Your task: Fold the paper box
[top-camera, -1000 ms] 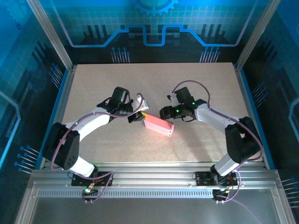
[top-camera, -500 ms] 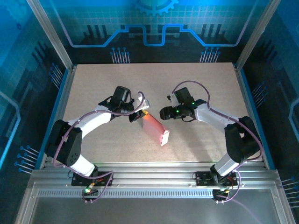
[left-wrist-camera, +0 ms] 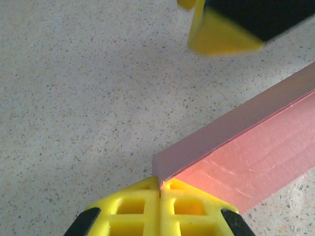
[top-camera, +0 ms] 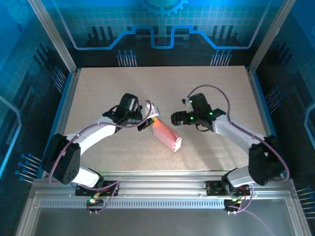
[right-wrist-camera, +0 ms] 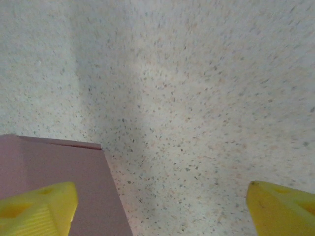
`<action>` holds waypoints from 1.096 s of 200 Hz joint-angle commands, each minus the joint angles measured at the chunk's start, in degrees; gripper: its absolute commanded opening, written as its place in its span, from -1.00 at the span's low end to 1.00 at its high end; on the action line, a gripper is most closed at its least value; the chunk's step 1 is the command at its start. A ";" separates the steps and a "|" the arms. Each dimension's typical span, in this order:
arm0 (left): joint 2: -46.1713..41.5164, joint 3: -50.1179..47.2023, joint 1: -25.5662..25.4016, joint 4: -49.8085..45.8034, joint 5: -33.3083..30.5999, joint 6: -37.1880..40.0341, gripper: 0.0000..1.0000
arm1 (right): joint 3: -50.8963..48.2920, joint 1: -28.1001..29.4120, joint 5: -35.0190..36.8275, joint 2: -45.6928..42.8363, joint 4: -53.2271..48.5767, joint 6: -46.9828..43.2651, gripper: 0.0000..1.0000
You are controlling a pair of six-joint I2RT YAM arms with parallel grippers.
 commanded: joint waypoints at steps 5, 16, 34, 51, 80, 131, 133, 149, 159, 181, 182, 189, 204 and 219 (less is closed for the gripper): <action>-1.90 -2.35 -2.01 3.58 -7.18 -3.85 -1.00 | -4.92 0.57 5.27 -7.82 2.76 2.82 0.87; -1.69 -2.31 -3.02 3.52 -10.74 -5.96 -1.00 | -7.73 1.22 6.27 -11.31 3.50 4.10 0.87; -1.34 -2.10 -4.43 3.35 -16.90 -10.90 -1.00 | -11.93 3.53 7.53 -17.55 3.96 5.13 0.87; -1.32 -2.40 -6.00 3.24 -21.46 -13.82 -1.00 | -15.22 6.76 9.52 -22.91 3.37 5.47 0.86; -2.38 -5.09 -8.76 6.25 -25.77 -15.27 -1.00 | -18.54 10.71 11.72 -25.45 2.95 6.46 0.81; -3.48 -6.76 -10.11 8.29 -26.65 -13.17 -1.00 | -13.22 11.40 13.88 -17.21 1.06 6.74 0.38; -3.51 -6.86 -10.13 8.33 -26.60 -13.09 -1.00 | -13.04 11.44 13.98 -17.07 1.00 6.93 0.35; -3.70 -6.76 -10.38 8.35 -26.73 -12.98 -1.00 | -11.92 11.83 15.18 -15.59 0.02 7.77 0.17; -3.64 -6.58 -10.56 8.09 -26.65 -12.80 -1.00 | -11.37 12.18 15.80 -14.90 -0.93 7.76 0.13; -3.46 -6.33 -11.20 8.00 -26.73 -12.22 -1.00 | -11.03 12.63 15.65 -14.21 -1.32 7.79 0.04; -3.49 -6.32 -11.23 8.00 -26.73 -12.16 -1.00 | -11.03 12.66 15.62 -14.16 -1.33 7.79 0.03; -3.53 -6.43 -11.58 8.30 -26.85 -11.90 -1.00 | -10.63 12.83 15.59 -13.64 -1.63 8.03 0.00; -3.45 -6.29 -12.01 8.46 -26.90 -12.10 -1.00 | -9.76 13.70 16.31 -12.27 -2.12 8.37 -0.03; -3.11 -5.97 -12.24 8.12 -27.23 -12.09 -1.00 | -8.98 14.50 17.36 -11.18 -2.86 8.46 -0.10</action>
